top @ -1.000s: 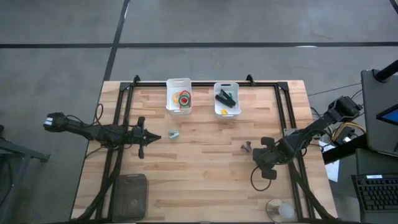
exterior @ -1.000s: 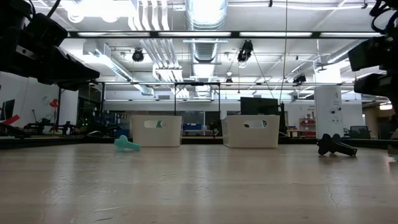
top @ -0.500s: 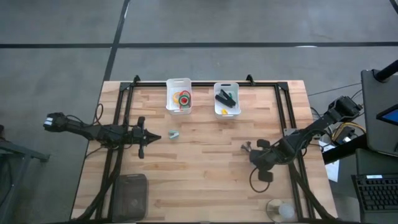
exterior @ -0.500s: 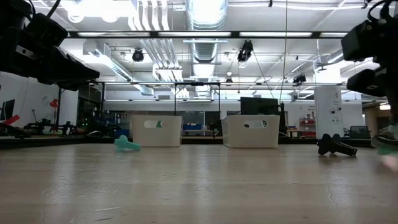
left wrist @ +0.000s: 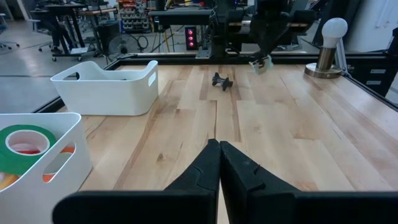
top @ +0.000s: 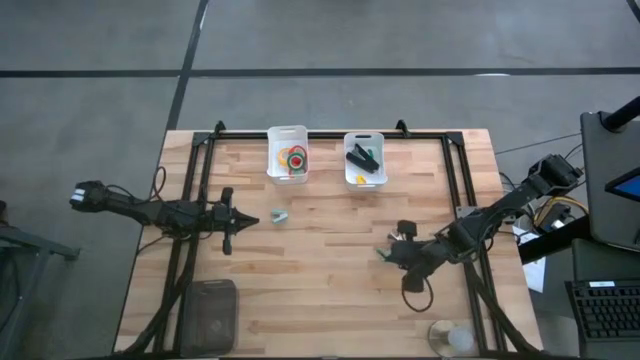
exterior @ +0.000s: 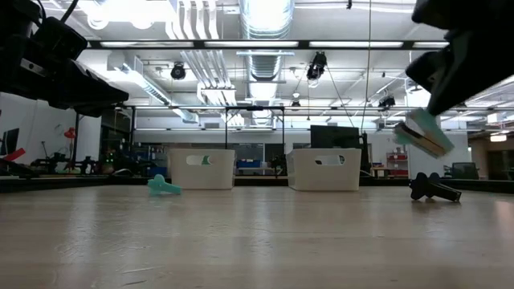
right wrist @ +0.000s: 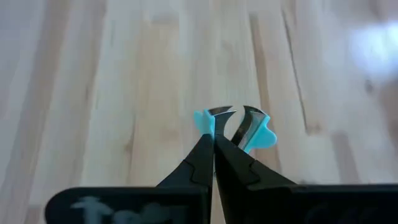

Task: Pick and place Stapler, Stapler remover, tape
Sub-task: Put the right blue staple remover into the black bin

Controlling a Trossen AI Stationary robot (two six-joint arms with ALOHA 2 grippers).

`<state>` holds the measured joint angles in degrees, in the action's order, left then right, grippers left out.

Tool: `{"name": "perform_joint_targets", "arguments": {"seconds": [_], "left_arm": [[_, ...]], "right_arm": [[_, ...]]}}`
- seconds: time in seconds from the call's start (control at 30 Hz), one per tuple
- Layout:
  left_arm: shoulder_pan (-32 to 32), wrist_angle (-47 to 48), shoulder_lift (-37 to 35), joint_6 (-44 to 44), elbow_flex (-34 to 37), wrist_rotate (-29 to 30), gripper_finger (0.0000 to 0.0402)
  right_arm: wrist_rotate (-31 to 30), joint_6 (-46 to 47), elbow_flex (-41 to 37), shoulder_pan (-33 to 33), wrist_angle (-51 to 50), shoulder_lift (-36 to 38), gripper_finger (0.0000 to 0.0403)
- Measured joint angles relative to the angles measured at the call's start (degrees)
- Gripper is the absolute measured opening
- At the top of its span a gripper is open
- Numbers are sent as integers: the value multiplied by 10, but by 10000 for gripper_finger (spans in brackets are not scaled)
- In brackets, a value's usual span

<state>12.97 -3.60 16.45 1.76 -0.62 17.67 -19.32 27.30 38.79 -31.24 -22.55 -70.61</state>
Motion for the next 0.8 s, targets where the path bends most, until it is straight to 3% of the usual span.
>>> {"name": "perform_joint_targets", "arguments": {"seconds": [0.3,0.43,0.57,0.8], "left_arm": [[0,0,0,0,0,0,12],[-2,-42,1,0,0,45,12],[-2,-58,1,-22,0,52,12],[-3,-326,22,-10,0,38,12]], "right_arm": [[-54,-64,1,0,110,0,8],[-94,-89,2,0,143,0,8],[-103,-126,2,6,178,0,8],[-124,-135,2,26,191,0,8]]}}
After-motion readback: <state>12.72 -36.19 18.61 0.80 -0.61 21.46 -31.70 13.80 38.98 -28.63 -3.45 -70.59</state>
